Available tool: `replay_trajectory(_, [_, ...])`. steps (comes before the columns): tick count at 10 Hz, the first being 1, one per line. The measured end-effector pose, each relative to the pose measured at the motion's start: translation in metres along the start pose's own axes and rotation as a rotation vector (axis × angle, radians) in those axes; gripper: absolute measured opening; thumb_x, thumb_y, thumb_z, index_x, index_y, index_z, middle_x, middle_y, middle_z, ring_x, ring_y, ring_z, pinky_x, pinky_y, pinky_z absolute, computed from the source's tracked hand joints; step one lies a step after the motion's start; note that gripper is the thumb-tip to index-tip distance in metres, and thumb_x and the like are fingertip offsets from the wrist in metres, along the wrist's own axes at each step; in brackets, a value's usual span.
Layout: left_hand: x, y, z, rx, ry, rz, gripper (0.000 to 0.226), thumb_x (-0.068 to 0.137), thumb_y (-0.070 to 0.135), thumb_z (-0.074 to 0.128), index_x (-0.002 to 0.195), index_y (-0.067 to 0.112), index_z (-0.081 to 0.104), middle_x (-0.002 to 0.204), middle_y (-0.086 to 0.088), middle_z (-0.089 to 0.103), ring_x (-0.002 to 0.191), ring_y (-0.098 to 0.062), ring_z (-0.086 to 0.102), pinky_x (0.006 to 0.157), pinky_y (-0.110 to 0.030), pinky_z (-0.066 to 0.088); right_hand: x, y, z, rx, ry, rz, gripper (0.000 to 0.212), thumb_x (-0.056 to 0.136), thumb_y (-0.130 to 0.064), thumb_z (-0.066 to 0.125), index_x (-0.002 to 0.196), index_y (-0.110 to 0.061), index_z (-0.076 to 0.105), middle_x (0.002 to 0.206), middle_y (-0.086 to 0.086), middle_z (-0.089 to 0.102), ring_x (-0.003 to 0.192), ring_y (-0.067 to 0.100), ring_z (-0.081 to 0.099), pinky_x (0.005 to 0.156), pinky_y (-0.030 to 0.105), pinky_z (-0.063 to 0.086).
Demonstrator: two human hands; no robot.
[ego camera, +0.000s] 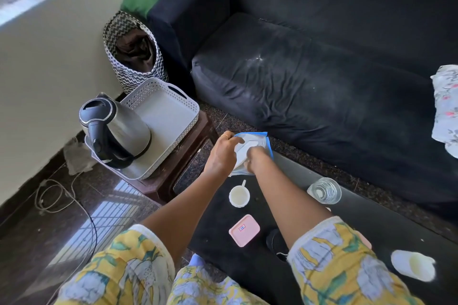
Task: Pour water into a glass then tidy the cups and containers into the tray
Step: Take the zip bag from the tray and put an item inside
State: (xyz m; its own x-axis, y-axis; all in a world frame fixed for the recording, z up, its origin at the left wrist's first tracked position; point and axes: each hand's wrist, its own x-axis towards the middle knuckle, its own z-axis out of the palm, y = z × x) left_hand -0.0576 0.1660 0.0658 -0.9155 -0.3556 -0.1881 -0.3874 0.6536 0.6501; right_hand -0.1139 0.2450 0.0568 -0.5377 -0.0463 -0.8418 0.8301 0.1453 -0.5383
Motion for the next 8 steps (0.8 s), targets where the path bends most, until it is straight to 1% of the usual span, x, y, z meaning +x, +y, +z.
replay_trajectory(1, [-0.002, 0.001, 0.002, 0.007, -0.037, 0.04, 0.047, 0.075, -0.01, 0.038, 0.107, 0.013, 0.065, 0.105, -0.004, 0.052, 0.088, -0.024, 0.053, 0.067, -0.019, 0.03, 0.015, 0.012, -0.006, -0.08, 0.001, 0.001, 0.041, 0.1, -0.007, 0.028, 0.139, 0.005, 0.034, 0.147, 0.022, 0.037, 0.134, 0.033, 0.039, 0.106, 0.037, 0.037])
replay_trajectory(2, [-0.004, -0.002, 0.004, -0.002, -0.049, 0.01, 0.044, 0.079, -0.007, 0.039, 0.108, 0.014, 0.065, 0.111, -0.005, 0.053, 0.087, -0.021, 0.051, 0.068, -0.02, 0.03, 0.025, 0.02, -0.008, -0.137, 0.006, 0.041, 0.041, 0.099, -0.009, 0.032, 0.138, 0.004, 0.037, 0.146, 0.022, 0.038, 0.134, 0.033, 0.039, 0.11, 0.04, 0.036])
replay_trajectory(3, [-0.003, -0.009, 0.006, 0.037, -0.07, 0.067, 0.039, 0.086, -0.007, 0.042, 0.111, 0.013, 0.065, 0.12, -0.012, 0.053, 0.104, -0.03, 0.052, 0.079, -0.021, 0.032, 0.03, 0.023, -0.006, -0.134, -0.027, 0.112, 0.039, 0.095, -0.017, 0.05, 0.133, -0.007, 0.044, 0.138, 0.017, 0.048, 0.128, 0.032, 0.046, 0.102, 0.043, 0.043])
replay_trajectory(4, [-0.004, -0.015, 0.006, 0.019, -0.086, 0.039, 0.039, 0.084, -0.006, 0.042, 0.107, 0.013, 0.066, 0.116, -0.012, 0.054, 0.101, -0.029, 0.054, 0.076, -0.019, 0.033, 0.036, 0.023, 0.0, -0.157, -0.055, 0.125, 0.038, 0.089, -0.023, 0.061, 0.124, -0.012, 0.052, 0.127, 0.014, 0.057, 0.118, 0.032, 0.051, 0.097, 0.048, 0.046])
replay_trajectory(5, [-0.004, -0.019, 0.007, -0.027, -0.084, -0.014, 0.043, 0.078, -0.005, 0.039, 0.104, 0.016, 0.068, 0.106, -0.01, 0.053, 0.089, -0.027, 0.056, 0.07, -0.022, 0.035, 0.038, 0.023, 0.002, -0.235, -0.046, 0.115, 0.035, 0.085, -0.029, 0.066, 0.116, -0.014, 0.06, 0.118, 0.017, 0.062, 0.11, 0.037, 0.057, 0.092, 0.052, 0.05])
replay_trajectory(6, [-0.002, -0.023, 0.008, 0.004, -0.093, -0.01, 0.047, 0.076, -0.007, 0.04, 0.106, 0.016, 0.068, 0.106, -0.008, 0.053, 0.086, -0.024, 0.054, 0.07, -0.022, 0.035, 0.046, 0.024, 0.003, -0.293, -0.042, 0.104, 0.032, 0.088, -0.033, 0.061, 0.115, -0.016, 0.061, 0.116, 0.016, 0.063, 0.107, 0.036, 0.058, 0.091, 0.051, 0.051])
replay_trajectory(7, [-0.001, -0.025, 0.008, -0.016, -0.103, -0.022, 0.048, 0.077, -0.006, 0.038, 0.106, 0.018, 0.067, 0.098, 0.002, 0.047, 0.08, -0.016, 0.046, 0.068, -0.017, 0.031, 0.044, 0.024, 0.003, -0.382, -0.046, 0.068, 0.03, 0.094, -0.028, 0.046, 0.121, -0.019, 0.056, 0.116, 0.015, 0.063, 0.106, 0.034, 0.059, 0.093, 0.049, 0.05])
replay_trajectory(8, [0.0, -0.023, 0.005, -0.07, -0.126, -0.071, 0.044, 0.078, 0.006, 0.035, 0.104, 0.021, 0.067, 0.095, 0.008, 0.044, 0.078, -0.013, 0.044, 0.07, -0.02, 0.033, 0.047, 0.025, 0.004, -0.52, -0.026, -0.019, 0.03, 0.096, -0.019, 0.038, 0.121, -0.014, 0.055, 0.117, 0.015, 0.061, 0.107, 0.034, 0.056, 0.096, 0.048, 0.049])
